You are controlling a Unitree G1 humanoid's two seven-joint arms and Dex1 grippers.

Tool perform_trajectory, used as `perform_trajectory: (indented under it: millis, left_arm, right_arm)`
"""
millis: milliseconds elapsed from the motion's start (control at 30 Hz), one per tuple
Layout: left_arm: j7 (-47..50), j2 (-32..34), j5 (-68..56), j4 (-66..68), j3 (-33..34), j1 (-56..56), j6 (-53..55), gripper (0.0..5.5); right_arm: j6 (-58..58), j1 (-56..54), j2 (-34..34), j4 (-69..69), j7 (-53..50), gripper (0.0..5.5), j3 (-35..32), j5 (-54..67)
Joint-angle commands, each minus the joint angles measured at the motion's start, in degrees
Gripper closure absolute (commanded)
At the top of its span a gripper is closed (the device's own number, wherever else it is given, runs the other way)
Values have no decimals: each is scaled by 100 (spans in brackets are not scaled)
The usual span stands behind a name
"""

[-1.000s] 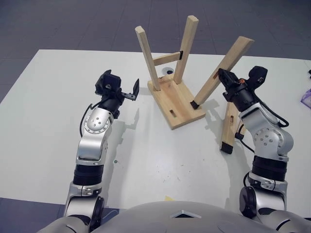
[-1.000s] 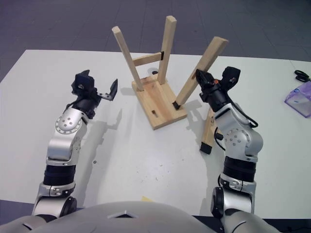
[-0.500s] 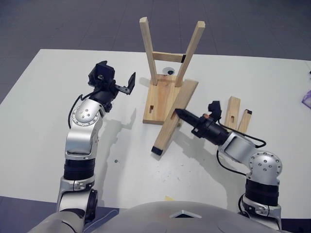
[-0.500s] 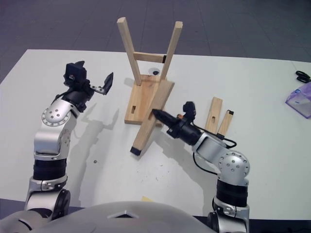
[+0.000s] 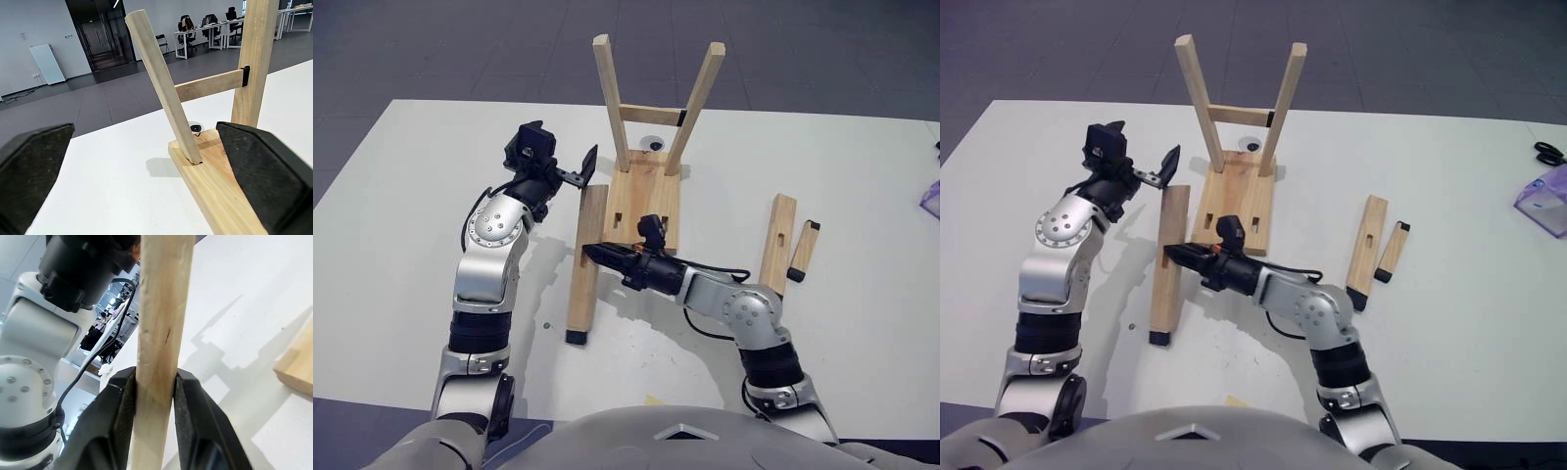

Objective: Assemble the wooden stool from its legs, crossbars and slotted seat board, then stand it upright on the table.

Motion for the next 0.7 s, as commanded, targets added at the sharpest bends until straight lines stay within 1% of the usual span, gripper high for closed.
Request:
perform_trajectory:
  millis: [33, 100, 133, 167, 200, 267, 333, 433, 467, 533, 567, 633, 700]
  left_arm:
    - [48, 9, 37, 63, 26, -215, -44, 10]
    - [52, 48, 13, 35, 96, -310, -36, 10]
    - [39, 59, 2, 18, 107, -341, -32, 10]
    - [39, 62, 11, 11, 104, -360, -42, 10]
    - [39, 62, 27, 7, 95, -366, -60, 10]
    - [70, 38, 59, -13, 73, -369, -89, 10]
    - [110, 17, 115, -15, 32, -369, -141, 10]
    - [235, 9, 159, -129, 103, -332, -140, 10]
    - [298, 14, 162, -226, 188, -276, -121, 10]
    - [396, 25, 165, -358, 315, -185, -101, 10]
    - [417, 38, 187, -371, 324, -163, -109, 10]
    - [424, 45, 226, -361, 292, -148, -131, 10]
    - [471, 18, 254, -435, 250, -84, -81, 10]
  right_arm:
    - [-430, -324, 283, 415, -37, 380, 353, -771]
    - [-674, -357, 347, 520, -72, 343, 375, -1090]
    - [-754, -373, 339, 494, -75, 337, 340, -1203]
    - [-798, -391, 314, 437, -78, 313, 283, -1282]
    - [-802, -411, 309, 401, -89, 309, 191, -1311]
    - [-852, -450, 212, 293, -54, 267, 55, -1410]
    - [-916, -447, 78, 62, -121, 240, -147, -1535]
    - [-801, -330, -266, -787, -603, 193, -1136, -1363]
    - [-779, -255, -438, -1008, -835, 177, -1557, -1390]
    - [-805, -98, -761, -1229, -1193, 144, -2113, -1647]
    - [-837, 24, -967, -1244, -1500, 126, -2292, -2031]
    - [-789, 299, -1247, -1265, -2008, 93, -2441, -2671]
    - [-730, 569, -1442, -1285, -2211, 62, -2262, -3172]
